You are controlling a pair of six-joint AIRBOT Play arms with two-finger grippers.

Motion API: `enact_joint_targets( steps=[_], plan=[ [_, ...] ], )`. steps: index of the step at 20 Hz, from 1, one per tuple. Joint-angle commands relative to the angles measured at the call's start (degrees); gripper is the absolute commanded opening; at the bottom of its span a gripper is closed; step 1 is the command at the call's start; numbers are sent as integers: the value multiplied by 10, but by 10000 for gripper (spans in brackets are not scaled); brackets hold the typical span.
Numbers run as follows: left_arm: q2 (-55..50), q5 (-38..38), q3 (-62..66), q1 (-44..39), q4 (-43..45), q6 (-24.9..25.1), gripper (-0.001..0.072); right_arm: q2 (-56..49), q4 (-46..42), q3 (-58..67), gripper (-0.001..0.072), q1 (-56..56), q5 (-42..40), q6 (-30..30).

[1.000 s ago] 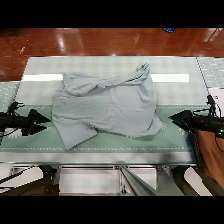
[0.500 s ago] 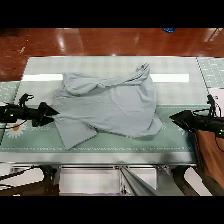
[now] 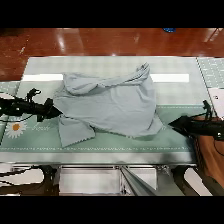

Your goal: Fold the shirts.

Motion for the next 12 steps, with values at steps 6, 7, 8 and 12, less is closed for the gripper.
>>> enact_joint_targets(
  steps=[6,7,8,12],
  plan=[
    [-2,-19,6,-2,-1,3,19,-101,72,-19,407,117,-88,12],
    [-2,-19,6,-2,-1,3,19,-116,88,-17,407,135,-105,11],
    [-2,-19,6,-2,-1,3,19,-129,100,-13,406,151,-122,10],
    [0,-34,11,-1,-1,10,19,-162,118,27,19,204,-138,-15]
  ],
)
